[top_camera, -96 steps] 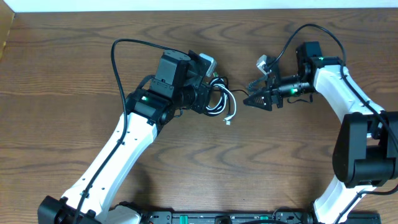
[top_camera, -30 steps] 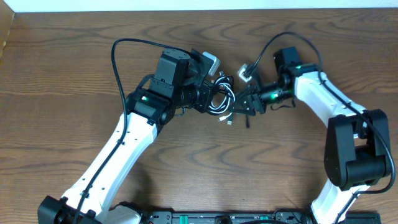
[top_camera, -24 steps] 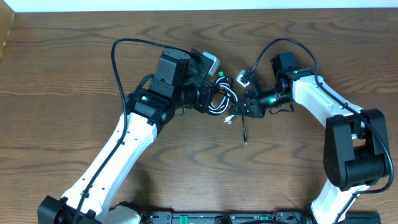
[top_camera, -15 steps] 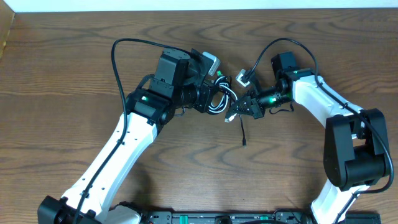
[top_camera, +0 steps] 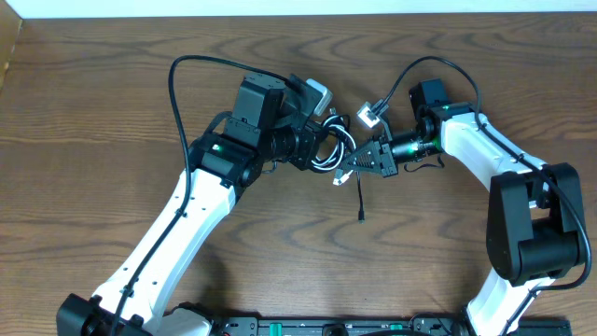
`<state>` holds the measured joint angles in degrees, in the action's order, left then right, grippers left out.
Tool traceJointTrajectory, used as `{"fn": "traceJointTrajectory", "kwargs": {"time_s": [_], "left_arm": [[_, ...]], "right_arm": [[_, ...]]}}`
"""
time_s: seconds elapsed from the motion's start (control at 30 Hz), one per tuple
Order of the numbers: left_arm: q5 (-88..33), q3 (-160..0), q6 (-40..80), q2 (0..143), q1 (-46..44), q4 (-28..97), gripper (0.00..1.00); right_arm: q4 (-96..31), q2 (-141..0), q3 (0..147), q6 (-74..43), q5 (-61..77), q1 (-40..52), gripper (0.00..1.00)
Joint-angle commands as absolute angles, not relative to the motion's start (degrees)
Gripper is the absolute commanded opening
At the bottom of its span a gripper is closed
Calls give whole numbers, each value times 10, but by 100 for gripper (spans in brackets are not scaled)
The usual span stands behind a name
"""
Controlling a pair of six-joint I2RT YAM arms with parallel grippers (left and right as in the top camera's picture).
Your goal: Untangle cables
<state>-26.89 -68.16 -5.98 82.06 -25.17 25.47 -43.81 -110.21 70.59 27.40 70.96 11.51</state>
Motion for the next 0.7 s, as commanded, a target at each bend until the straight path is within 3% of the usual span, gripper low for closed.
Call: {"fn": "traceJointTrajectory", "kwargs": {"time_s": [0.0, 0.37, 0.67], "left_arm": [[-277, -696, -79, 816, -251, 255, 7], [-286, -695, -79, 817, -259, 262, 7], [-284, -694, -79, 817, -258, 278, 7]], "right_arm": [[-439, -1094, 702, 240, 762, 109, 1], [-401, -1094, 703, 201, 882, 102, 1], [-270, -1094, 703, 14, 889, 100, 1]]}}
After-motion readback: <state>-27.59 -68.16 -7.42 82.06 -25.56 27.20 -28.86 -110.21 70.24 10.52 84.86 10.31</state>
